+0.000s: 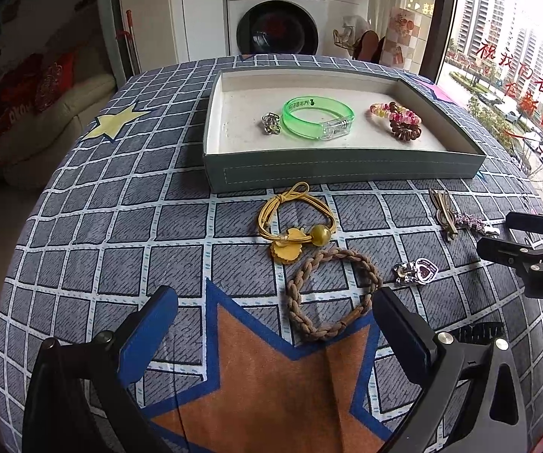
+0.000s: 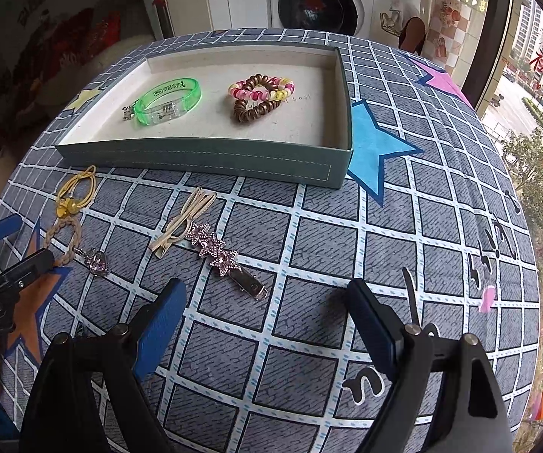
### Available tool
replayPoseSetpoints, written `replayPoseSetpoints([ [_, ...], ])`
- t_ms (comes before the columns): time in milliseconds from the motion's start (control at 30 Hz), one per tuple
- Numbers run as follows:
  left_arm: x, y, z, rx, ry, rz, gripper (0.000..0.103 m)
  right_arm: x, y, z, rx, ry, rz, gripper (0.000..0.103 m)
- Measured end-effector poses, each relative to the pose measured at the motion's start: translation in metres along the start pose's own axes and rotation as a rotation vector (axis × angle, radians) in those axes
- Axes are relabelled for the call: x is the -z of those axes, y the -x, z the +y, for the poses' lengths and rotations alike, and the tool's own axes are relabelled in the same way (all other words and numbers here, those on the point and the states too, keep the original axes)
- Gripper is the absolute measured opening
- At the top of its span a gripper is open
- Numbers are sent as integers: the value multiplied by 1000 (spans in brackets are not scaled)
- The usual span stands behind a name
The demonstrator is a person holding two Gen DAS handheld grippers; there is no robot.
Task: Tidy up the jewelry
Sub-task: 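Grasp the braided brown bracelet with the left tool while the right tool grasps the pink star hair clip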
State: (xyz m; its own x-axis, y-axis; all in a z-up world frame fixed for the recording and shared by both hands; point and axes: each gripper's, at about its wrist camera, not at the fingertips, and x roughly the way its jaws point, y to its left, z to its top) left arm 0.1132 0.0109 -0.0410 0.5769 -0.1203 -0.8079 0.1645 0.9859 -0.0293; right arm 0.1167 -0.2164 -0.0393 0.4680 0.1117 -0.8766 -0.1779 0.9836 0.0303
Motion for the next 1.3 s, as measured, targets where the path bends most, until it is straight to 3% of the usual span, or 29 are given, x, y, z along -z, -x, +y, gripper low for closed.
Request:
replayPoseSetpoints([
  [233,-3,-5,-8,14,-28,16,103,-10,-8,5,25,43,10,88],
  [333,-2,-7,-12,44,-40,33,91,-9,-7,10,15,80,7,85],
  [533,-1,-5,-19,46,-73,27,83,-8,-3,23,-9,119,10,64],
  [667,-1,-2,-22,60,-86,24,66,-8,-2,29,-19,125,19,47],
  [867,-1,1,-25,69,-91,24,25,-5,2,37,-23,128,37,23],
  [900,-1,2,-23,76,-82,26,25,-4,2,38,-23,123,39,17],
  [1100,2,7,-15,107,-31,26,25,0,6,35,-7,92,38,17],
  [1300,2,20,-13,121,-30,-8,25,4,14,23,-51,23,29,17],
])
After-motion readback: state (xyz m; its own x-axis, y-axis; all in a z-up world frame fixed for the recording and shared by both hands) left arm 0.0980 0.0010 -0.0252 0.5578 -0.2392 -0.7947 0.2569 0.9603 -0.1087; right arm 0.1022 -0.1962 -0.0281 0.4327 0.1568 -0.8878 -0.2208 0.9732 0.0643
